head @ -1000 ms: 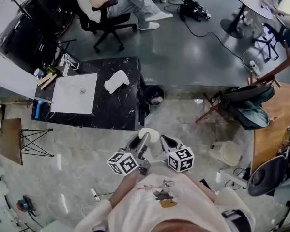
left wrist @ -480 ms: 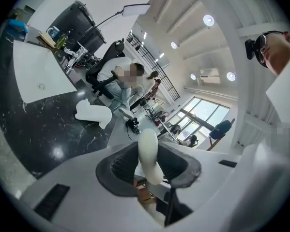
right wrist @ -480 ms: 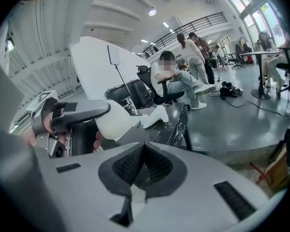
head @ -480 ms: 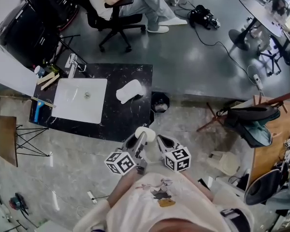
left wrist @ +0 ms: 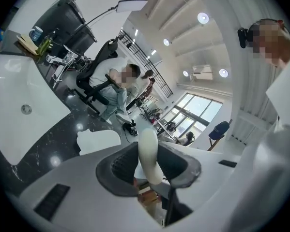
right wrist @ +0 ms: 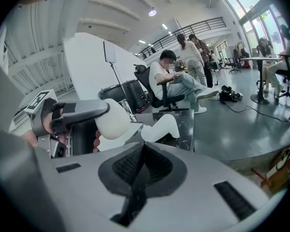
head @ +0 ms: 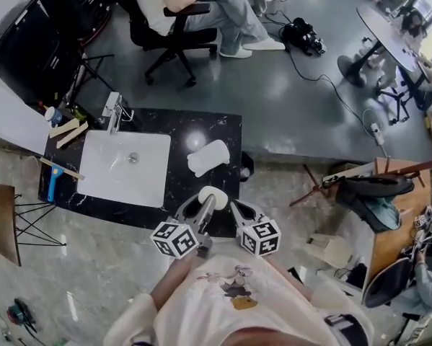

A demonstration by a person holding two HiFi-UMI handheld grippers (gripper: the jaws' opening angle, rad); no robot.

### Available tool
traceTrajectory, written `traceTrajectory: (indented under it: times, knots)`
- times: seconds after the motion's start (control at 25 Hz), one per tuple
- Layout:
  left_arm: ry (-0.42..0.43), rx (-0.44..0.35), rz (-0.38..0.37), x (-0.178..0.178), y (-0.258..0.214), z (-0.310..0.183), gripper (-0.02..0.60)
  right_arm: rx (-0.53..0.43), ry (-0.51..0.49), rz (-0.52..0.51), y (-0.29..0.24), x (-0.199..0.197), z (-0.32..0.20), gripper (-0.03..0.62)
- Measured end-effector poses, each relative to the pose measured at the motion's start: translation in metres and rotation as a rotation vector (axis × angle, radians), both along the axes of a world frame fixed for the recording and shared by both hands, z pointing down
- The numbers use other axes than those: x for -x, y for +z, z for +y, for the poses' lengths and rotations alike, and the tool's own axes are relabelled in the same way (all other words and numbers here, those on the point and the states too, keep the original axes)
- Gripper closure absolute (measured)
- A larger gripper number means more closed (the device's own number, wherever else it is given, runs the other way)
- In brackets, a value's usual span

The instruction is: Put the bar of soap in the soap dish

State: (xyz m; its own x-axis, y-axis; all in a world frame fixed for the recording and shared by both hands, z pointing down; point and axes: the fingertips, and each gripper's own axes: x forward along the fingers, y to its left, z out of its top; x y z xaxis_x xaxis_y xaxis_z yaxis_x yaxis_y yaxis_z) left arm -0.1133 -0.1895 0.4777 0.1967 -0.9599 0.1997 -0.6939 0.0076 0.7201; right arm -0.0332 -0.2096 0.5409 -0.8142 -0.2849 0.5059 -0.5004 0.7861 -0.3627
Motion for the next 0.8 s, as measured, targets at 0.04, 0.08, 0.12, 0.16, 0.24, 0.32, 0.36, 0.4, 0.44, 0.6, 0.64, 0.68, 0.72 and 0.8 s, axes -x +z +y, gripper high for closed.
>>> traceTrajectory:
  times: [0.04,0.08,0.12,0.16,0.24,0.32,0.36,0.4,0.44,0.6,0.64,0.68,0.72,0.8]
  knots:
    - [0.010,-0.006,-0.003,0.008,-0.002,-0.003,0.456,-0.005,0.011,-0.001,-0.001,0.008,-0.002,0.588]
    - [0.020,-0.014,-0.008,0.017,-0.004,-0.006,0.456,-0.011,0.021,-0.001,-0.002,0.016,-0.005,0.588]
    - [0.027,-0.022,-0.015,0.025,-0.006,-0.008,0.456,-0.013,0.028,0.001,-0.002,0.024,-0.006,0.588]
    - [0.033,-0.027,-0.021,0.032,-0.007,-0.008,0.456,-0.010,0.033,0.008,-0.001,0.030,-0.005,0.588]
    - [0.048,-0.025,-0.033,0.041,-0.006,-0.005,0.456,0.008,0.043,0.024,0.004,0.037,0.002,0.588]
    - [0.073,-0.030,-0.049,0.049,-0.005,-0.006,0.456,0.014,0.053,0.022,0.006,0.045,0.006,0.588]
    - [0.092,-0.037,-0.061,0.052,-0.005,-0.008,0.456,0.010,0.056,0.020,0.007,0.049,0.006,0.588]
    - [0.115,-0.043,-0.075,0.053,-0.005,-0.008,0.456,0.005,0.059,0.020,0.007,0.051,0.008,0.588]
    - [0.141,-0.045,-0.091,0.053,-0.005,-0.008,0.456,0.003,0.064,0.025,0.007,0.052,0.011,0.588]
    - [0.200,-0.065,-0.162,0.065,-0.004,-0.028,0.456,-0.047,0.079,0.038,0.006,0.057,-0.005,0.588]
    - [0.207,-0.078,-0.181,0.070,-0.006,-0.039,0.456,-0.070,0.080,0.038,0.004,0.059,-0.015,0.588]
    - [0.218,-0.083,-0.197,0.072,-0.007,-0.047,0.456,-0.085,0.087,0.041,0.003,0.059,-0.022,0.588]
    - [0.234,-0.078,-0.208,0.071,-0.007,-0.049,0.456,-0.084,0.099,0.047,0.004,0.055,-0.023,0.588]
    - [0.268,-0.050,-0.225,0.064,-0.003,-0.047,0.456,-0.041,0.116,0.050,0.008,0.047,-0.015,0.588]
